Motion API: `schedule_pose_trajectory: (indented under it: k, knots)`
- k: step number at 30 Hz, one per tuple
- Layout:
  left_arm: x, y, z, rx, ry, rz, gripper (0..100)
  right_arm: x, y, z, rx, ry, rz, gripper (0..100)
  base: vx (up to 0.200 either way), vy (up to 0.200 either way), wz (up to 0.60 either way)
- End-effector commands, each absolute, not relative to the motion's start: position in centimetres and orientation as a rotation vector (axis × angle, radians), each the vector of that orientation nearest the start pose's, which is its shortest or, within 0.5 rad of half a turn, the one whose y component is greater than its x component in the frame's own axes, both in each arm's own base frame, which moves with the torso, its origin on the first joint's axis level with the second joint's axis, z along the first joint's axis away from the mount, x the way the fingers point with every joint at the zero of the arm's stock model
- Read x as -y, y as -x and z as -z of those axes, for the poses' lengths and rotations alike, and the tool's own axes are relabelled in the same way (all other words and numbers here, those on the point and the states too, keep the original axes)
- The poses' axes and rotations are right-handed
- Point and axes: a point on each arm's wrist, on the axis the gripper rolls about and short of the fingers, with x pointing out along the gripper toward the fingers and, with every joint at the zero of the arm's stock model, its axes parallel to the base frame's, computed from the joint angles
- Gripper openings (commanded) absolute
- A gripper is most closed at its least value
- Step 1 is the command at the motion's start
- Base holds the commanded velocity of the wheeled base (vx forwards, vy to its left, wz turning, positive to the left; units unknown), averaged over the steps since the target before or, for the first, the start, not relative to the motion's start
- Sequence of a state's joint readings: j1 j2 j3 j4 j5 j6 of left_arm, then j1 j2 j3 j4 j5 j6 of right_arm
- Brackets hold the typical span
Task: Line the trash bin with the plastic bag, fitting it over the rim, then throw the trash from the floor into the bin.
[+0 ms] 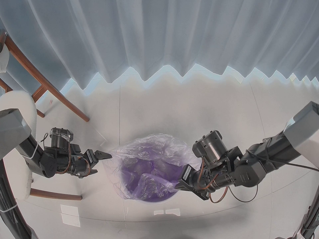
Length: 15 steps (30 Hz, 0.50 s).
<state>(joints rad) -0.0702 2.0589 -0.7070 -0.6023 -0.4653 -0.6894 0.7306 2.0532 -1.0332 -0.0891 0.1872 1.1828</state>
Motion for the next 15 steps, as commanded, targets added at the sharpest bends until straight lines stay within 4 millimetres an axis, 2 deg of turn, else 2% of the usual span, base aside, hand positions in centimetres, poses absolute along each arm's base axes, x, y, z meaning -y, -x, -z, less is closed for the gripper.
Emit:
schedule_pose_trajectory:
  k: [1, 7, 12, 15]
  knots:
    - [2.4, -32.3, -4.8, -0.875, 0.795, 0.221, 100, -23.4, -21.6, -9.5, -1.274, -0.746, -0.303, 0, 0.000, 0.000, 0.00]
    - [1.8, -32.4, -4.6, -0.870, 0.793, 0.200, 100, -22.4, -20.0, -8.0, -1.327, -0.719, -0.296, 0, 0.000, 0.000, 0.00]
    - [1.8, -32.0, -4.5, -0.897, 0.779, 0.197, 100, -22.1, -19.8, -5.5, -1.357, -0.692, -0.276, 0, 0.000, 0.000, 0.00]
    - [2.1, -31.7, -4.2, -0.916, 0.769, 0.201, 100, -22.2, -19.8, -4.8, -1.344, -0.698, -0.285, 0, 0.000, 0.000, 0.00]
